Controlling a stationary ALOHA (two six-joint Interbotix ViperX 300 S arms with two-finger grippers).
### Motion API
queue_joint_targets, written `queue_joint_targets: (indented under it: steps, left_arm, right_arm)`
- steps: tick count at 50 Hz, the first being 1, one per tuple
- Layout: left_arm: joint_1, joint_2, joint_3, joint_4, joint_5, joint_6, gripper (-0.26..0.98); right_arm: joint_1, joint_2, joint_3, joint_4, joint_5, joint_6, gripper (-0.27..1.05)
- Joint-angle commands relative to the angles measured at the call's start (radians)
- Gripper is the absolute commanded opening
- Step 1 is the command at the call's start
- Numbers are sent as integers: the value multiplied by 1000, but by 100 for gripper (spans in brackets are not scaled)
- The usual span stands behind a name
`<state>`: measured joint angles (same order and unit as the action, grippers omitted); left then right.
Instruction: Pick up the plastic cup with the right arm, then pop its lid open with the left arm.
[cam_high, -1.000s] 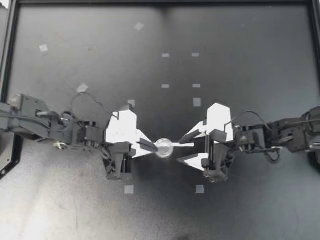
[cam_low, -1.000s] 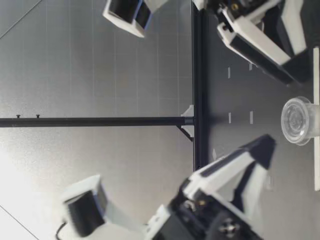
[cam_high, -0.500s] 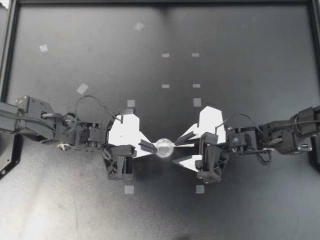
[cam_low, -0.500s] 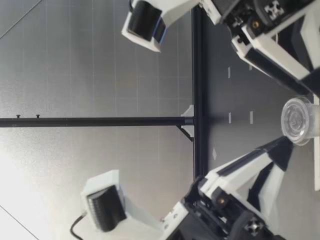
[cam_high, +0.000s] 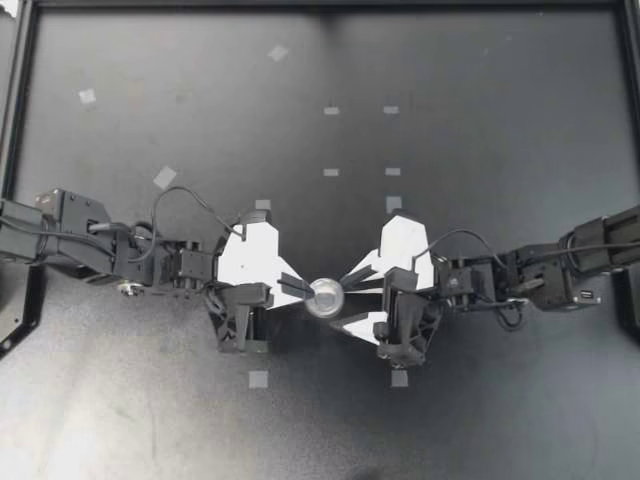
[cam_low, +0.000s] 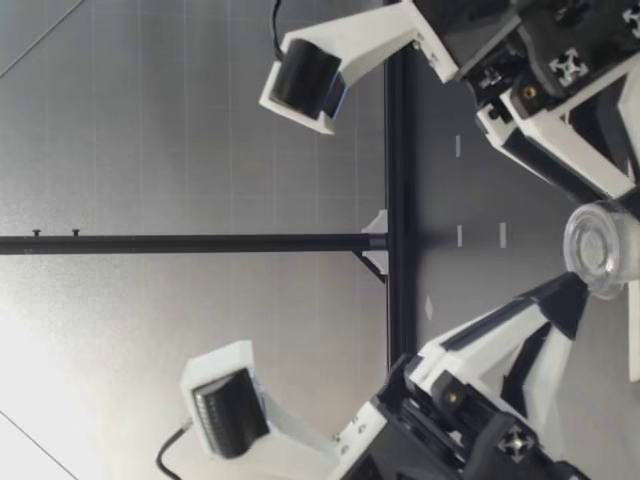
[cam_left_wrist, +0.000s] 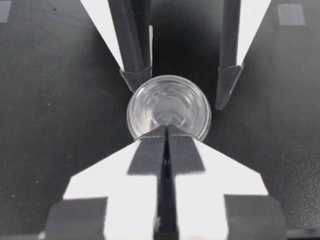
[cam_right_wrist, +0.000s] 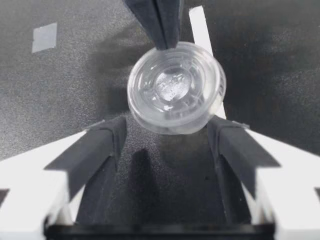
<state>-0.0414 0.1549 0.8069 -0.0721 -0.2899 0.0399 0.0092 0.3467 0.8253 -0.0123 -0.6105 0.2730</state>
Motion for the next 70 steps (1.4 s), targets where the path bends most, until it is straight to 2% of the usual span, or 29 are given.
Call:
queue_joint_targets:
  steps: [1, 22, 40, 45, 59, 64, 70]
  left_arm:
    - [5, -9, -3, 2, -21, 0, -3]
    - [5, 25, 5, 2, -58, -12, -3]
    - [5, 23, 6, 0, -58, -12, -3]
    - [5, 23, 8, 0, -58, -14, -3]
    - [5, 2, 12, 0, -49, -15, -3]
    - [5, -37, 14, 0, -51, -20, -2]
    - [3, -144, 37, 0, -64, -15, 4]
  right_arm:
    - [5, -11, -20, 0, -6, -2, 66]
    - [3, -6, -40, 0, 2, -3, 66]
    - [5, 8, -92, -8, 104, -11, 63]
    - [3, 5, -95, -11, 123, -40, 57]
    - [3, -15, -94, -11, 156, -52, 23]
    - [3, -18, -87, -11, 156, -51, 20]
    - [5, -46, -57, -11, 126, -49, 20]
